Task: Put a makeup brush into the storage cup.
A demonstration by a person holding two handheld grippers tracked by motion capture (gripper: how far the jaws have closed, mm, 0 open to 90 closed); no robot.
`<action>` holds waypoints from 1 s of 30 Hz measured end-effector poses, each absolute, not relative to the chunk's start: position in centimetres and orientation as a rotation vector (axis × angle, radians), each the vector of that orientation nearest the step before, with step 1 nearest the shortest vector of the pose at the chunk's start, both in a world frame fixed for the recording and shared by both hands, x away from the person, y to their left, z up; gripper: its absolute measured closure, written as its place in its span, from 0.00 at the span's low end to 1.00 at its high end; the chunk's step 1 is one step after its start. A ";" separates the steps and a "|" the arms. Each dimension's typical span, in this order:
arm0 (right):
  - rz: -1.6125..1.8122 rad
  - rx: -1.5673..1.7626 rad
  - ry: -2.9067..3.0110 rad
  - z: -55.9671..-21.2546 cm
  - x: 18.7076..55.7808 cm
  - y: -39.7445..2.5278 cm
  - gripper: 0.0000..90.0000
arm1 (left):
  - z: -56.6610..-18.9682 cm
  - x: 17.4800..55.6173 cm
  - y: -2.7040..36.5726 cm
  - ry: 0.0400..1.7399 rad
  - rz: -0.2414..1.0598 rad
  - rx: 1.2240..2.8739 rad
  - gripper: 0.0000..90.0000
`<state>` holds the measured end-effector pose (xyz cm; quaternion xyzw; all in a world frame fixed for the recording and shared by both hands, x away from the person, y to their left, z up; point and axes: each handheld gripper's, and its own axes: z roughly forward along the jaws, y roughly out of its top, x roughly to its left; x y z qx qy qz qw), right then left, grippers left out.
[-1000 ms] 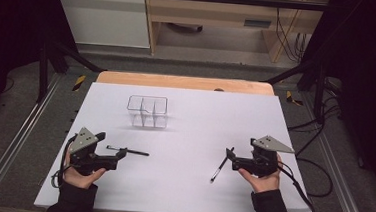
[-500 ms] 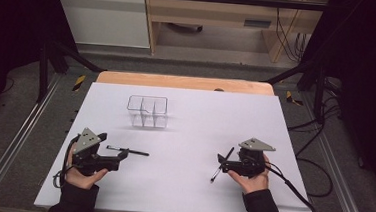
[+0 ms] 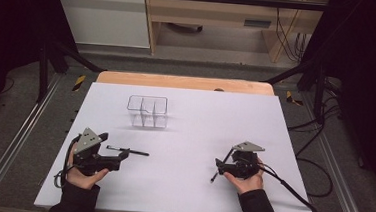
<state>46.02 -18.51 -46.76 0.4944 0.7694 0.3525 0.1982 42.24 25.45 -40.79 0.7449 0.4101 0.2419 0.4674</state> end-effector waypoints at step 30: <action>0.908 1.313 2.262 -47.8 46.2 -18.3 0.60 | -41.3 42.4 24.9 1.001 0.577 1.863 0.08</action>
